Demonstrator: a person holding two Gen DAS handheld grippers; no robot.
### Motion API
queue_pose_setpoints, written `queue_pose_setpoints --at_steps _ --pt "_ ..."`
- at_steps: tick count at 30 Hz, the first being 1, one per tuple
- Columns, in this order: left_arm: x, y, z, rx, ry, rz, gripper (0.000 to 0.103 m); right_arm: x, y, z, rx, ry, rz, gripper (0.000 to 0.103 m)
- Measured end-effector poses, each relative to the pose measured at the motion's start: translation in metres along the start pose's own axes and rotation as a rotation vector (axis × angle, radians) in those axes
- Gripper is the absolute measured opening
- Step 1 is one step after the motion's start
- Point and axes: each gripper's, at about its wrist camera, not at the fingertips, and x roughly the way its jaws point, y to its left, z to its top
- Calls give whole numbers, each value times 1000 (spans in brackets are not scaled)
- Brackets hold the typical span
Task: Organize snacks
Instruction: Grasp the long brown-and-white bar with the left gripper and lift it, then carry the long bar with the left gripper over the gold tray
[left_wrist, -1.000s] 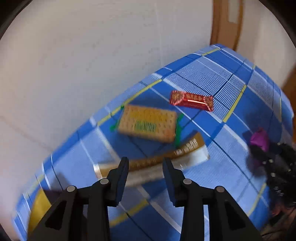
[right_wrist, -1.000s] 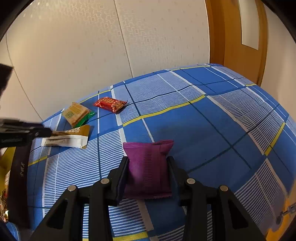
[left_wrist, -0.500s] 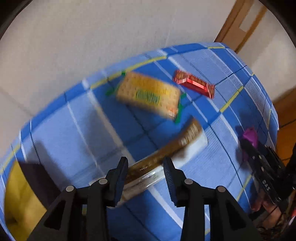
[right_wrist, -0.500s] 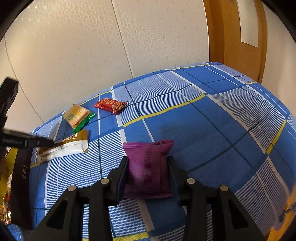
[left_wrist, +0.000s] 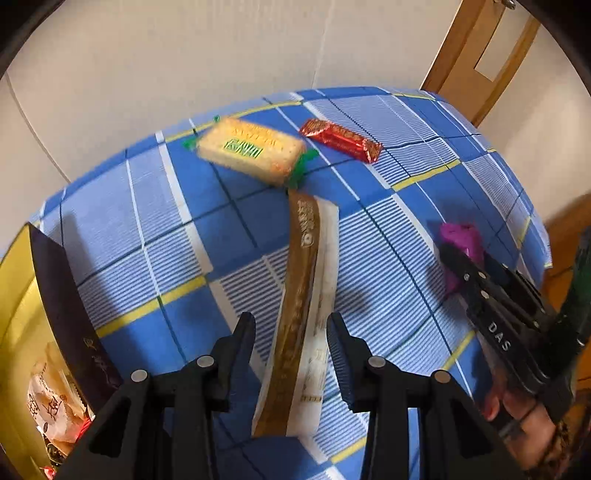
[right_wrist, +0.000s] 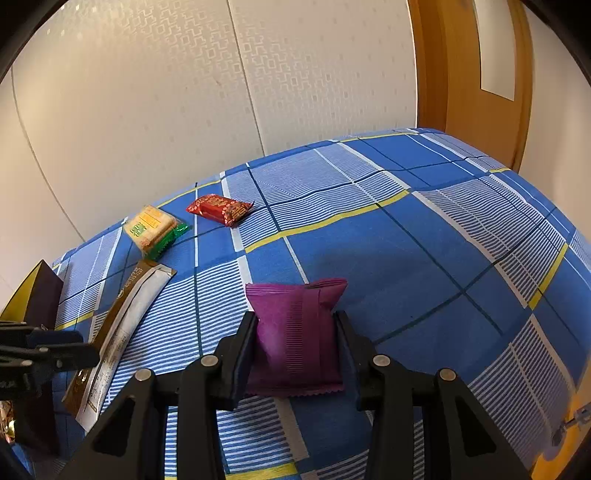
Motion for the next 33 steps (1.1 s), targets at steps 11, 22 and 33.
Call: queue_pose_setpoints --at_steps 11,22,33 --pt "8 -20 -27 37 -82 82 40 -1 0 0 -2 0 -2 41" --pt "-5 -9 -61 -56 -169 -1 23 0 1 1 -14 -1 -7 41" --pt "-27 -10 -93 -124 -249 -78 20 1 1 1 -19 -1 -2 41"
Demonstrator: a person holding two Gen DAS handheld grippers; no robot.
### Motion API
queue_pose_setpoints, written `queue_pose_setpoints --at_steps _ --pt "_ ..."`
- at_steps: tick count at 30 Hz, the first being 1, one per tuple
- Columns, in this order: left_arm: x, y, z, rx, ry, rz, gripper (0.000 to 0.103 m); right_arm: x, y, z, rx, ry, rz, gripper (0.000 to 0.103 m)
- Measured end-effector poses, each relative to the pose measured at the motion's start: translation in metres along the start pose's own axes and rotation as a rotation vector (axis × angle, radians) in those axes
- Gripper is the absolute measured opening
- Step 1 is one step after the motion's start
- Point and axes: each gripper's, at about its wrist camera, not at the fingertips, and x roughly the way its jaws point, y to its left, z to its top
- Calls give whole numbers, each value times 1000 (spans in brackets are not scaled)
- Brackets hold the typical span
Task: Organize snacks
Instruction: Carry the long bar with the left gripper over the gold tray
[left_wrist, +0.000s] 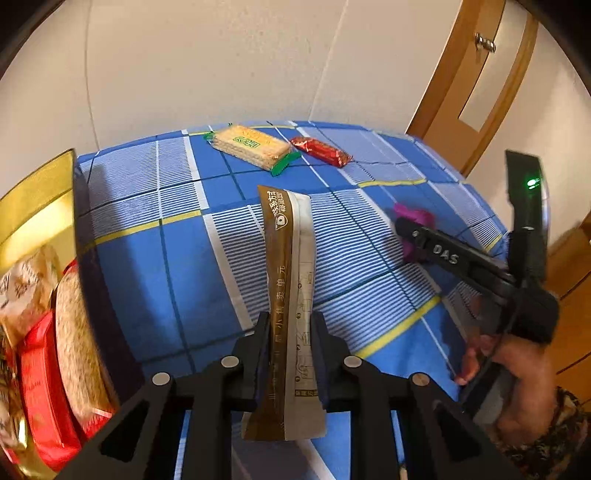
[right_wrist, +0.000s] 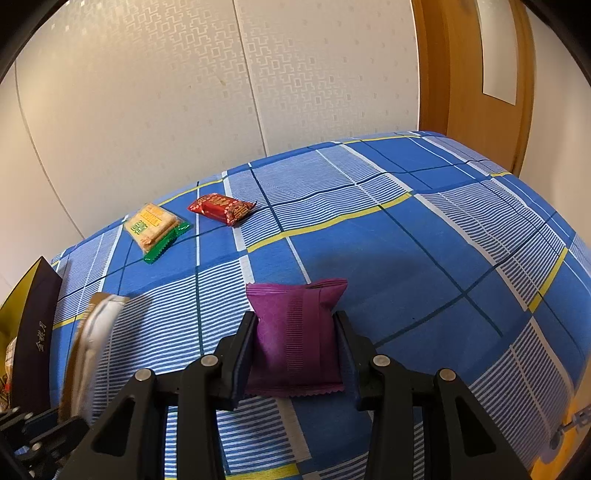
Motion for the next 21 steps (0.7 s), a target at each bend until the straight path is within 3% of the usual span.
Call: queue_pose_setpoints --at_steps 12,21 --pt "-54 30 -11 -142 -114 -47 20 0 0 0 -1 1 -2 41" --pt "-89 70 -21 -245 -179 -11 20 0 0 0 -1 1 -2 41"
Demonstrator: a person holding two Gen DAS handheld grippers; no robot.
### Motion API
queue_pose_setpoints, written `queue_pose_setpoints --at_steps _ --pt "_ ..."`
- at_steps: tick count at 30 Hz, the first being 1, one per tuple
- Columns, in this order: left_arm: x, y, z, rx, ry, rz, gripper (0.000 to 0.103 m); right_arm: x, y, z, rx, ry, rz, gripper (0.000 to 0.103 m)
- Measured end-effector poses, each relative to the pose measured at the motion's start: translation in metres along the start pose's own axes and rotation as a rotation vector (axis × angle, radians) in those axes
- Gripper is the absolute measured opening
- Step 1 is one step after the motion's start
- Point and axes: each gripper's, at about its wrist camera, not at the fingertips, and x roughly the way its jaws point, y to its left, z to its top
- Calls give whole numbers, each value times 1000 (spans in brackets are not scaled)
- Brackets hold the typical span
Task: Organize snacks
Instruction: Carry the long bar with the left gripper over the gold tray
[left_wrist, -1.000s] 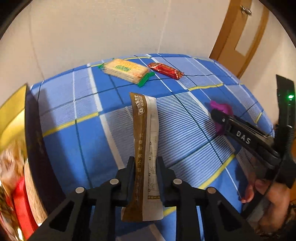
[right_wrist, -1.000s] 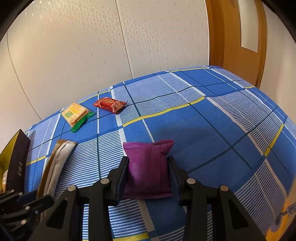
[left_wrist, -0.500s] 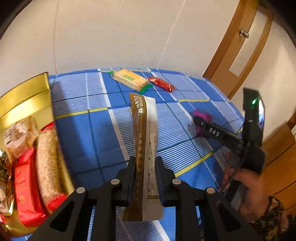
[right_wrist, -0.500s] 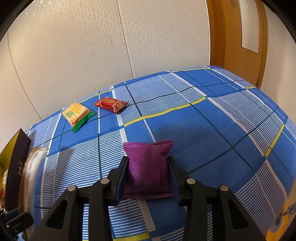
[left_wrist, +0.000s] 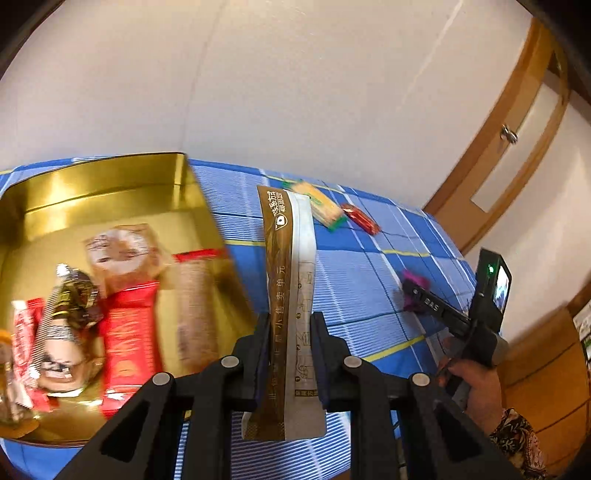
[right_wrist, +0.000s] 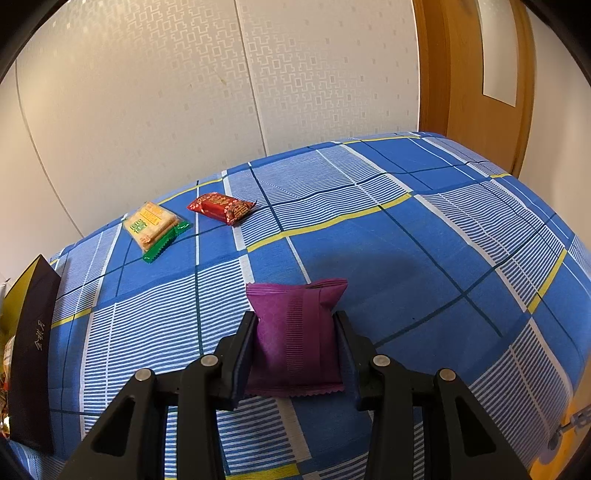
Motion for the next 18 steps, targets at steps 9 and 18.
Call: queue_pose_setpoints --at_steps 9,18 --pt "-24 50 5 -99 -58 81 20 0 1 0 0 1 0 41" --pt "-41 107 8 -193 -87 200 21 0 0 0 -2 -2 6 41"
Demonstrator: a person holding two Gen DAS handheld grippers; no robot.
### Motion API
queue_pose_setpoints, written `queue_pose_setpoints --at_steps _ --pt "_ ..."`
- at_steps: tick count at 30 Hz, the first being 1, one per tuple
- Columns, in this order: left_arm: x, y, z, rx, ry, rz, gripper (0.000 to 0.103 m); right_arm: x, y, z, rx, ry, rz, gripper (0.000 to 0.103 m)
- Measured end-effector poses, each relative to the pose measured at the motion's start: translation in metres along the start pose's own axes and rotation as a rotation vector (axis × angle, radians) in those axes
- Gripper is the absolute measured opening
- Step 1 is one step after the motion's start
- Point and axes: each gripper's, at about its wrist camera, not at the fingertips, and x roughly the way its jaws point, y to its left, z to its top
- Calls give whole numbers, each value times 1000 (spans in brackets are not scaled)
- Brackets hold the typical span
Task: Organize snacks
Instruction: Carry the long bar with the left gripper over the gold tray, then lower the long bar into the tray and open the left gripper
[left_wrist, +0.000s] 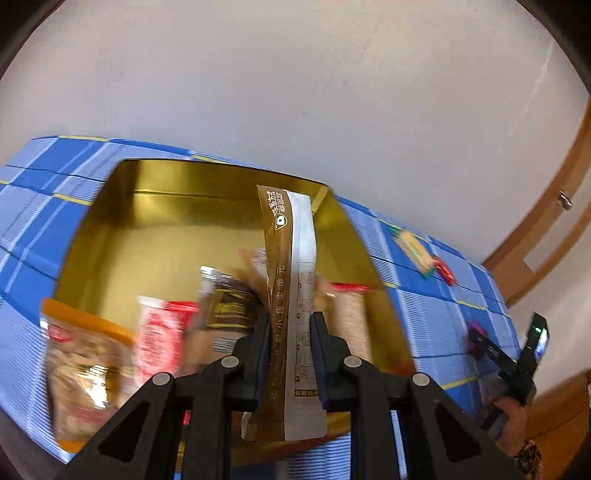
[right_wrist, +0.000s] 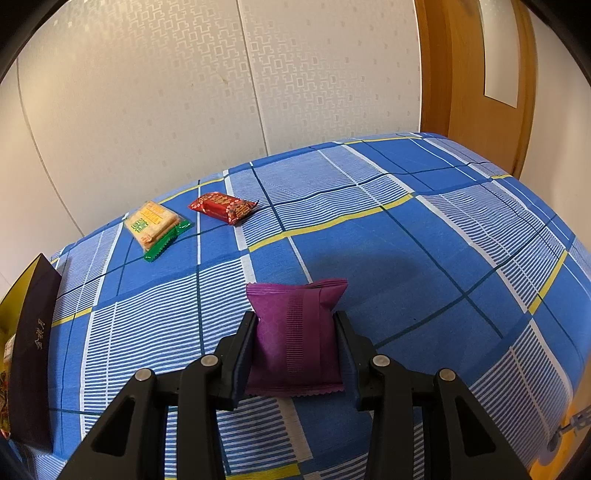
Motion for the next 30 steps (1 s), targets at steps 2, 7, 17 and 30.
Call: queue_pose_setpoints --at_steps 2,7,17,30 --pt "-2 13 3 -15 -6 26 21 0 0 0 3 -2 6 41" --pt "1 41 11 -59 9 98 21 -2 5 -1 -3 -11 42 41" --pt "13 71 24 -76 43 209 22 0 6 -3 3 -2 72 41" --pt "-1 73 10 -37 -10 310 26 1 8 -2 -1 0 77 41"
